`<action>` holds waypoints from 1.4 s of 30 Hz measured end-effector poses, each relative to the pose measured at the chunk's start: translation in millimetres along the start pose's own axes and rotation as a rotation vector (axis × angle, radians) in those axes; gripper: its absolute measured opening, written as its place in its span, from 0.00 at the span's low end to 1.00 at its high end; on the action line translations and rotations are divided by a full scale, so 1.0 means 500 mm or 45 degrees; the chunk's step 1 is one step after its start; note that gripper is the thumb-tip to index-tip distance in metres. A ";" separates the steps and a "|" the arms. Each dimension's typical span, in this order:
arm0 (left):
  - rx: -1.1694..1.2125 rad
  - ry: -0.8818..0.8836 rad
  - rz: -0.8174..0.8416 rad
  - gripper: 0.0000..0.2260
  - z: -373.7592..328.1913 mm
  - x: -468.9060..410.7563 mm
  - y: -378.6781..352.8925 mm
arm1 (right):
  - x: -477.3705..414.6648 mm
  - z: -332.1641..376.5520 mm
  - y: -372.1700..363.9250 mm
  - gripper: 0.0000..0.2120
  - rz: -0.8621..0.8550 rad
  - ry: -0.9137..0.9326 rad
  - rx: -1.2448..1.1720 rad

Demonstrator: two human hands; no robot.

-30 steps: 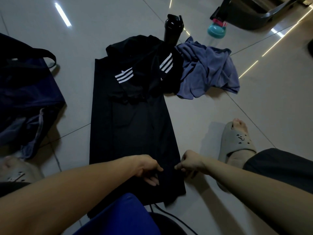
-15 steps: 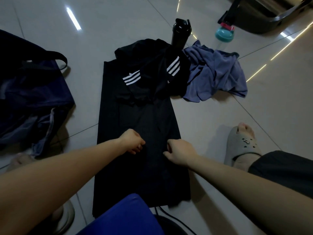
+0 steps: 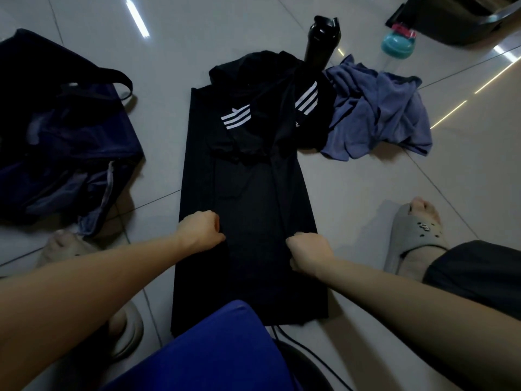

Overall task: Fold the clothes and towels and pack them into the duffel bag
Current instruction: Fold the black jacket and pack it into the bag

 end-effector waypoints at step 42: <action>0.126 0.058 -0.297 0.10 0.037 -0.259 0.316 | -0.274 -0.200 0.427 0.08 -0.527 -0.139 -0.485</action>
Point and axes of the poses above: each hand's wrist, its own x-axis away from the middle knuckle, its own y-axis out of the back of the hand, z = x × y, the point moved 9 cm from there along -x, towards the middle knuckle, and after that the axes turned 1 degree about z, right-handed, at the moved point
